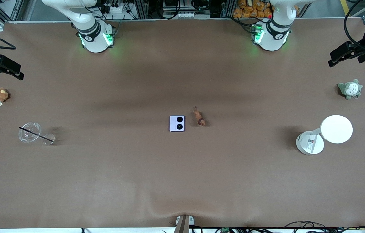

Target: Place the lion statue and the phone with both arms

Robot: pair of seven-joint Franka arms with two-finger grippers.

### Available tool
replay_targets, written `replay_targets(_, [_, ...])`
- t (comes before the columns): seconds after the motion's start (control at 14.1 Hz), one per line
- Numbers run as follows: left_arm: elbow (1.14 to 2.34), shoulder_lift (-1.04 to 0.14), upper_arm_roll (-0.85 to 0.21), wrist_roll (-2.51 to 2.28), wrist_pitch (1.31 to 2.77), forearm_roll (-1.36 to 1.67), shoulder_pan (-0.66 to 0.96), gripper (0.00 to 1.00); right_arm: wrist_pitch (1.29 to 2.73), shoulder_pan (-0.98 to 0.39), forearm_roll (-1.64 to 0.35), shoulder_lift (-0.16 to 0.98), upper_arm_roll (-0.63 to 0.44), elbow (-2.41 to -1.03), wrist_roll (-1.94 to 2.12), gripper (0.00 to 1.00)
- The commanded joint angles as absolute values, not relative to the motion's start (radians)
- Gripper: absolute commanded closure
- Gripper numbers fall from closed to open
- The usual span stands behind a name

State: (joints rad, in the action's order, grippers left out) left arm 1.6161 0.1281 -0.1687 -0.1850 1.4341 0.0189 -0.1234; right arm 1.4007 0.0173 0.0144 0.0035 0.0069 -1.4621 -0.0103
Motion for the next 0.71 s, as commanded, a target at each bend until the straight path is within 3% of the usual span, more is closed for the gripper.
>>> replay_targets(0.0, [1.586,0.117,-0.181,-0.178,1.413,0.000,-0.132,0.00,1.419,0.037,0.021,0.001,0.020,-1.479,-0.017,0.00])
replay_targets(0.64, [1.569,0.097,-0.181,-0.184,1.413,0.000,-0.130,0.00,1.425,0.026,0.021,0.008,0.021,-1.482,-0.018,0.00])
